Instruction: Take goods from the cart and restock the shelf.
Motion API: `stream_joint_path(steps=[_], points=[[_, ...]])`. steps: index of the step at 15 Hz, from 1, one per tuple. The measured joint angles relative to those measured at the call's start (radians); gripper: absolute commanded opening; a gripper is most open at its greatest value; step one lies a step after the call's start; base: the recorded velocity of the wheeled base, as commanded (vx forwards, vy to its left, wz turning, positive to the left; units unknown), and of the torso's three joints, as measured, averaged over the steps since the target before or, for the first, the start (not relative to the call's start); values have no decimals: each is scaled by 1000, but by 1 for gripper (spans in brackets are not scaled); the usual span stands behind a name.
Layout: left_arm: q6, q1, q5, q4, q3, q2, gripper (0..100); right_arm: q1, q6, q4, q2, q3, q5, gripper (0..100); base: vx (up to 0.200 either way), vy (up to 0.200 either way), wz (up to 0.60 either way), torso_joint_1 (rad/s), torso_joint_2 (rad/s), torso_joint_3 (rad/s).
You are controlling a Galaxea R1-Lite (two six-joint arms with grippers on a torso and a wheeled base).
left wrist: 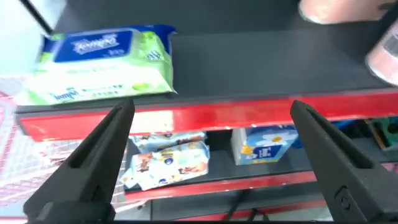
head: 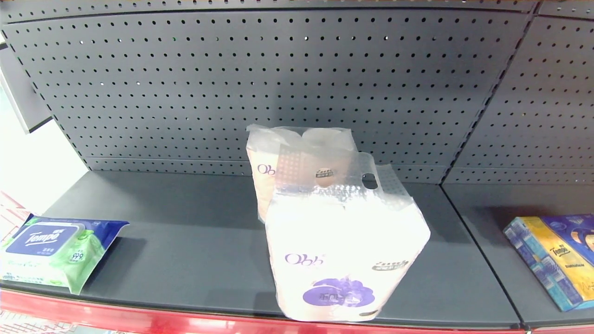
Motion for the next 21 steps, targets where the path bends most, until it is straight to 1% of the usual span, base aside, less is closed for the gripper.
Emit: stream_joint_path(steps=[2,3,4,6,7,9,10,11,12,13,14,16,18,19,20,21], points=[[2,0,-16,-5,61,-74,100,0,-3,1,0,0,1,100,0,0,0,0,0,0],[1,0,-7,-12,101,-109,100,0,-2,1,0,0,1,100,0,0,0,0,0,0],[-3,1,17,-34,131,-134,100,0,1,0,0,0,0,100,0,0,0,0,0,0],[-8,2,8,-64,165,-160,100,-1,1,0,0,0,-27,100,0,0,0,0,0,0],[-11,2,7,-63,173,-168,100,-1,3,-1,0,0,-32,100,0,0,0,0,0,0],[-76,2,15,-70,179,-176,100,-1,2,-1,0,0,-34,100,0,0,0,0,0,0],[-81,2,19,-71,182,-177,100,-1,2,0,0,0,-35,100,0,0,0,0,0,0],[-81,2,20,-90,186,-178,100,-1,1,0,0,0,-35,100,0,0,0,0,0,0],[-77,3,18,-131,199,-179,100,-1,-2,0,0,0,-37,100,0,0,0,0,0,0],[-75,3,16,-176,214,-179,100,-1,-18,0,0,0,-40,100,0,0,0,0,0,0],[-77,3,20,-197,227,-179,100,-1,-43,0,0,0,-38,100,0,0,0,0,0,0],[-79,2,36,-210,240,-179,100,-2,-41,-1,0,0,-36,100,0,0,0,0,0,0],[-74,2,34,-209,243,-179,100,-2,-38,-9,3,-3,-29,100,0,0,0,0,0,0],[-76,2,36,-209,244,-179,100,-1,-21,-11,18,-31,-27,100,0,0,0,0,0,0],[-77,2,34,-209,244,-179,100,-1,22,-15,51,-84,-26,100,0,0,0,0,0,0],[-77,2,29,-209,244,-179,100,-1,68,-20,110,-172,-26,100,0,0,0,0,0,0]])
